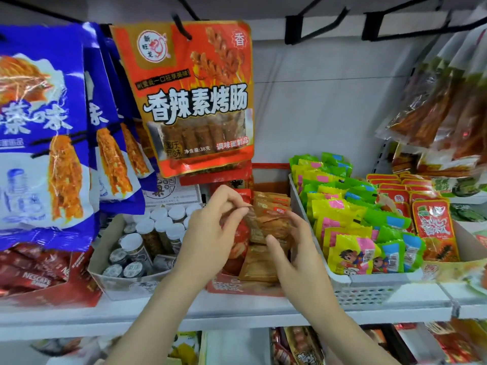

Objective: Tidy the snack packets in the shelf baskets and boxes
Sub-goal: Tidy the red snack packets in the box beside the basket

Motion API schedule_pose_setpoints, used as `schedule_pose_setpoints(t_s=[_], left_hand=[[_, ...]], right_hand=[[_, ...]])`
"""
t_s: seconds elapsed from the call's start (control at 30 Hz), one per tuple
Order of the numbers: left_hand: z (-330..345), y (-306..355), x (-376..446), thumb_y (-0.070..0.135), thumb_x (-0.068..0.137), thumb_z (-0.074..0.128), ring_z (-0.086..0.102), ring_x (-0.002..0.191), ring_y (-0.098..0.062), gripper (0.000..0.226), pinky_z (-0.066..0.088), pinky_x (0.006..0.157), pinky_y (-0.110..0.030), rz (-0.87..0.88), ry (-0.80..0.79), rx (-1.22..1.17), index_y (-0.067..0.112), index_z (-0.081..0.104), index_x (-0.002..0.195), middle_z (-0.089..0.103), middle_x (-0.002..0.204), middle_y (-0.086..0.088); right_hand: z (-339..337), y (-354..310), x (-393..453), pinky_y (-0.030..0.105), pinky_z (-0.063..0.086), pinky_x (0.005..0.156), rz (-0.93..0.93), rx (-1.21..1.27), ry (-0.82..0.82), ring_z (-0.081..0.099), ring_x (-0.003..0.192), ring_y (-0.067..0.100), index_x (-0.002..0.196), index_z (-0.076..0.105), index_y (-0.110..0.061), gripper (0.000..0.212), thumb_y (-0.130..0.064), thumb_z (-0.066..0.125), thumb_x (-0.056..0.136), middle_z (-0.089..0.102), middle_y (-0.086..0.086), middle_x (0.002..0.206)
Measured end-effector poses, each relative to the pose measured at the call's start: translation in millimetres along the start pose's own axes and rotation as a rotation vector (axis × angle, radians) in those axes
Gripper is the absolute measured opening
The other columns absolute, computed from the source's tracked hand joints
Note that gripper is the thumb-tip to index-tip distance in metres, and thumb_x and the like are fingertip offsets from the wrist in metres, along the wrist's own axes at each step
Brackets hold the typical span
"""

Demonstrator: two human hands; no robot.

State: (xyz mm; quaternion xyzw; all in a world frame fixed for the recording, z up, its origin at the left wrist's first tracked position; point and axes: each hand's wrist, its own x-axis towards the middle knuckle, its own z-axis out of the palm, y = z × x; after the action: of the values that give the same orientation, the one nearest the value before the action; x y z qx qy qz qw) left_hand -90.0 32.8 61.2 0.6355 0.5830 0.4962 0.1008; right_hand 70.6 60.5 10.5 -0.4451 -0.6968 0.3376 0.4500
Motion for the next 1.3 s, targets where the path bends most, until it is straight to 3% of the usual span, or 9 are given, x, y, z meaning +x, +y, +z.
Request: schedule_pose_setpoints(t_s=[0.07,0.17,0.3,0.43,0.77,0.9,1.03,1.13,1.3], left_hand=[[-5,2,-2,0.020,0.096,0.059,0.061,0.063,-0.007,0.014,0.047,0.061,-0.016,-0.030,0.053,-0.117,0.028,0.052,0.088,0.067,0.067,0.006],[-9,-1,-5,0.022,0.093,0.064,0.070,0.078,-0.006,0.010,0.049,0.070,-0.013,-0.171,0.071,-0.319,0.027,0.057,0.097,0.074,0.078,0.006],[-12,-12,-10,0.028,0.089,0.066,0.073,0.091,-0.017,0.016,0.057,0.081,-0.035,-0.389,-0.067,-0.545,0.026,0.066,0.104,0.077,0.095,0.000],[-12,-13,-9,0.027,0.090,0.066,0.074,0.087,-0.020,0.009,0.057,0.083,-0.041,-0.409,-0.007,-0.561,0.023,0.074,0.090,0.077,0.090,-0.002],[-11,-13,-5,0.040,0.093,0.059,0.072,0.098,-0.018,0.025,0.054,0.089,-0.040,-0.483,-0.057,-0.671,0.023,0.075,0.102,0.076,0.102,-0.002],[-6,-9,-7,0.046,0.096,0.047,0.067,0.107,-0.027,0.045,0.056,0.092,-0.042,-0.638,-0.189,-1.027,0.011,0.068,0.117,0.070,0.117,-0.013],[6,-3,-18,0.028,0.098,0.053,0.064,0.116,-0.024,0.032,0.051,0.099,-0.041,-0.529,-0.412,-1.167,0.011,0.069,0.120,0.069,0.122,-0.009],[11,-1,-16,0.025,0.084,0.067,0.069,0.091,-0.018,0.027,0.056,0.084,-0.032,-0.530,-0.280,-1.274,0.017,0.074,0.108,0.073,0.097,-0.003],[-1,-13,-6,0.025,0.064,0.079,0.073,0.090,-0.021,0.036,0.060,0.069,-0.033,-0.626,0.035,-1.130,0.014,0.075,0.098,0.075,0.104,-0.010]], right_hand=[[-1,-1,2,0.011,0.047,0.075,-0.004,-0.051,-0.005,0.061,0.094,-0.007,0.114,0.059,-0.027,0.028,-0.045,0.054,0.093,0.065,-0.028,0.096],[-2,-8,1,0.030,0.052,0.067,-0.048,-0.017,-0.039,0.063,0.075,0.006,0.092,0.066,-0.023,0.032,-0.051,0.052,0.090,0.069,-0.010,0.079],[-4,-21,2,0.012,0.045,0.050,-0.030,0.223,-0.128,0.055,0.057,-0.001,0.084,0.070,-0.019,0.018,-0.035,0.063,0.087,0.064,-0.013,0.062],[-7,-24,0,0.018,0.054,0.063,0.057,0.353,-0.235,0.071,0.076,0.007,0.095,0.074,-0.019,0.021,-0.032,0.063,0.084,0.076,-0.005,0.081],[-9,-29,1,0.030,0.060,0.072,0.238,0.552,-0.271,0.073,0.092,0.025,0.105,0.073,-0.013,0.024,-0.026,0.063,0.087,0.076,0.009,0.097],[-14,-33,3,0.031,0.059,0.070,0.392,0.740,-0.388,0.072,0.095,0.026,0.106,0.074,-0.015,0.029,-0.032,0.065,0.085,0.073,0.014,0.106],[-15,-37,1,0.041,0.059,0.079,0.420,0.809,-0.526,0.071,0.091,0.023,0.105,0.074,-0.007,0.042,-0.040,0.072,0.080,0.073,0.017,0.105],[-13,-35,-2,0.054,0.054,0.091,0.378,0.656,-0.472,0.067,0.094,0.029,0.102,0.074,-0.005,0.049,-0.049,0.071,0.080,0.072,0.021,0.100],[-21,-33,9,0.029,0.058,0.078,0.361,0.713,-0.316,0.070,0.103,0.015,0.096,0.078,-0.029,0.054,-0.065,0.040,0.085,0.075,0.002,0.106]])
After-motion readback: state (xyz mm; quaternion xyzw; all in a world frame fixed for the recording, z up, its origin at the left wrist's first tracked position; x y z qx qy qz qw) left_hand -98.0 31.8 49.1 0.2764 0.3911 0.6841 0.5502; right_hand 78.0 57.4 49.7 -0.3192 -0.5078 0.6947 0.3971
